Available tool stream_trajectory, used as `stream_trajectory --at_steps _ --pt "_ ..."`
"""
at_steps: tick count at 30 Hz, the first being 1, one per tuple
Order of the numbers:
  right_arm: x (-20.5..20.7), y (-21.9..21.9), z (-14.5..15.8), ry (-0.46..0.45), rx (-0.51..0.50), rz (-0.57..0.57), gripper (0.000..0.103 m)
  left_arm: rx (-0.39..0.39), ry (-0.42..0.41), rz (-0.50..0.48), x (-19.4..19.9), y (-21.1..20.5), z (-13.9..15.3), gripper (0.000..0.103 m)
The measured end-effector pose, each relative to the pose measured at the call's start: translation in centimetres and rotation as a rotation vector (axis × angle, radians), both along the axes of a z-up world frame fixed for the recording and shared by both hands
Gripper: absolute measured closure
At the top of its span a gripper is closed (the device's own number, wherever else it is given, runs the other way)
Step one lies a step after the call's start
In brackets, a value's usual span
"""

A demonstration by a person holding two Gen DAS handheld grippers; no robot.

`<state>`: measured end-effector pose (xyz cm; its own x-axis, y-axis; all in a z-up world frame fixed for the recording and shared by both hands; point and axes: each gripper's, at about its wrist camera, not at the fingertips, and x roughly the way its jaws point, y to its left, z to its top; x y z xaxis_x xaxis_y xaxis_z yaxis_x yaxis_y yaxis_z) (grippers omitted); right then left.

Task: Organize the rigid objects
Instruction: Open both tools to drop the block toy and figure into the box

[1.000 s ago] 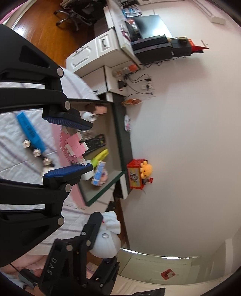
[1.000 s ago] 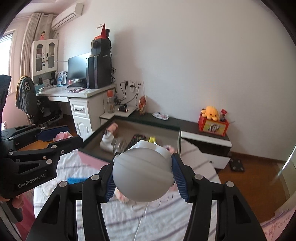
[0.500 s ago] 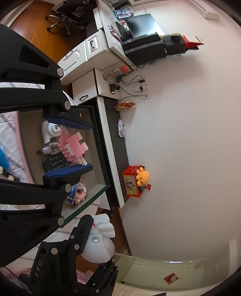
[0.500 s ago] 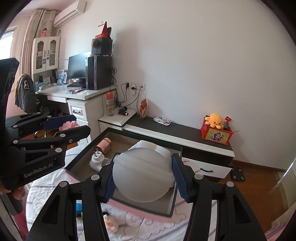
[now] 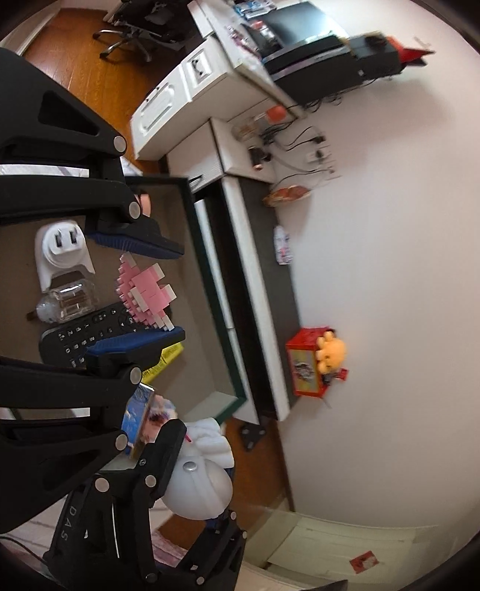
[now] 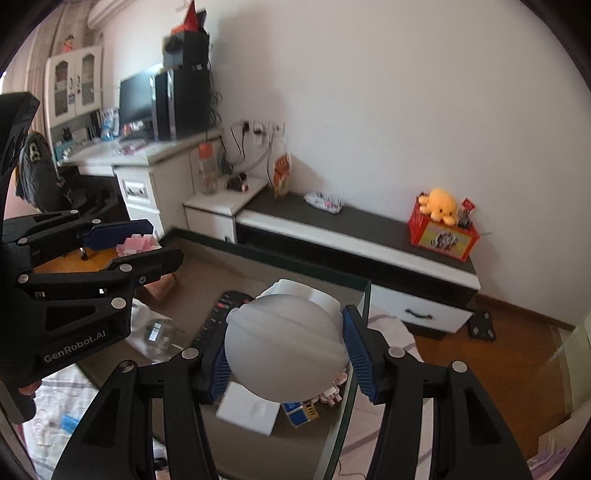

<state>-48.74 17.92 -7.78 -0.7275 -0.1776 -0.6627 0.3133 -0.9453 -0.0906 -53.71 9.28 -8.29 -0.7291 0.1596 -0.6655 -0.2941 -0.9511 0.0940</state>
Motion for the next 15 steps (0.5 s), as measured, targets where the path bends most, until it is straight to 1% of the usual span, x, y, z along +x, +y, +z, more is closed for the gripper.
stream_trajectory --at_steps 3,6,9,11,12,14,15 --pt "-1.6 -0.4 -1.8 -0.054 0.021 0.007 0.047 -0.007 -0.055 0.0 -1.3 0.4 -2.1 0.064" --pt "-2.8 -0.8 -3.3 -0.096 0.043 0.014 0.047 -0.02 -0.093 0.003 -2.0 0.8 -3.7 0.064" --pt "-3.5 -1.0 -4.4 -0.127 0.057 0.013 0.047 -0.036 -0.113 0.01 -2.3 0.9 -4.7 0.063" --pt "-3.7 -1.0 -4.8 -0.131 0.067 0.009 0.047 -0.057 -0.11 0.027 -2.3 0.9 -5.1 0.063" --pt "-3.8 -0.9 -4.8 -0.131 0.069 0.006 0.047 -0.051 -0.114 0.029 -2.3 0.9 -5.2 0.063" --pt "-3.8 -0.8 -4.8 -0.125 0.071 -0.002 0.047 -0.047 -0.11 0.04 -2.2 0.7 -5.2 0.052" --pt "-3.9 -0.8 -4.7 -0.125 0.071 -0.003 0.047 -0.054 -0.102 0.051 -2.2 0.6 -5.2 0.041"
